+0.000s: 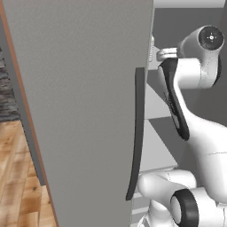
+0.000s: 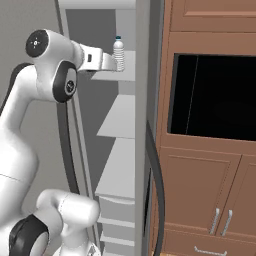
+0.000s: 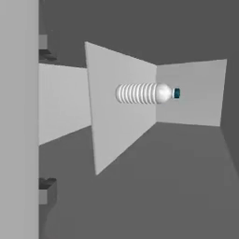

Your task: Take the bottled waters from the counter and place them in the freezer to freeze. Close the freezer door after placing the bottles.

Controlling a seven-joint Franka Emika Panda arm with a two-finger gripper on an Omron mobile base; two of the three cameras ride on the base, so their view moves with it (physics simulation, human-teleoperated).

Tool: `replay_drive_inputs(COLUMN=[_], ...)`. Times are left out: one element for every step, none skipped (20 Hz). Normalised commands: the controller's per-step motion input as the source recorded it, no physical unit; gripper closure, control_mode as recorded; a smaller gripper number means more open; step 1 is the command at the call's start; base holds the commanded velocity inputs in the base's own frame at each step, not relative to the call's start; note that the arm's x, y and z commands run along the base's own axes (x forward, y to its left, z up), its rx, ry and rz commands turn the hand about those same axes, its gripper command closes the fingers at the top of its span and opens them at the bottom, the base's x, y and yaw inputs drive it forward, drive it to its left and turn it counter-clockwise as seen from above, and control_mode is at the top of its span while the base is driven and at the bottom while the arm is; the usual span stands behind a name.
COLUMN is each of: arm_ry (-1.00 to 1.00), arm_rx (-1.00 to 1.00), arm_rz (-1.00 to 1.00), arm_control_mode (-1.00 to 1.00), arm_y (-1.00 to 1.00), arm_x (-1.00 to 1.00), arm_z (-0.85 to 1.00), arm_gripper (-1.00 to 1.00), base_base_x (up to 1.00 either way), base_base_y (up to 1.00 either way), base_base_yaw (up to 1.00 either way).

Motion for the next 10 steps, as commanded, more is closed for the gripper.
replay_drive_inputs(arm_ry=[0.02, 0.07, 0.1, 0.11, 0.12, 0.1, 0.09, 0.09, 0.07, 0.0], arm_rx=[0.0, 0.0, 0.0, 0.0, 0.0, 0.0, 0.0, 0.0, 0.0, 0.03], arm_rz=[-0.33, -0.32, -0.3, -0.25, -0.2, -0.17, -0.14, -0.12, -0.08, -0.01], arm_control_mode=[-1.0, -1.0, -1.0, -1.0, -1.0, -1.0, -1.0, -1.0, -1.0, -1.0], arm_y=[0.01, 0.02, 0.06, 0.09, 0.15, 0.21, 0.24, 0.29, 0.33, 0.26], arm_x=[-0.35, -0.33, -0.32, -0.4, -0.42, -0.46, -0.5, -0.52, -0.59, -0.84], arm_z=[0.0, -0.06, -0.11, -0.14, -0.13, -0.11, -0.08, -0.06, -0.07, -0.08], arm_gripper=[-1.0, -1.0, -1.0, -1.0, -1.0, -1.0, -1.0, -1.0, -1.0, -1.0], base_base_x=[0.0, 0.0, 0.0, 0.0, 0.0, 0.0, 0.0, 0.0, 0.0, 0.0], base_base_y=[0.0, 0.0, 0.0, 0.0, 0.0, 0.0, 0.0, 0.0, 0.0, 0.0], base_base_yaw=[0.0, 0.0, 0.0, 0.0, 0.0, 0.0, 0.0, 0.0, 0.0, 0.0])
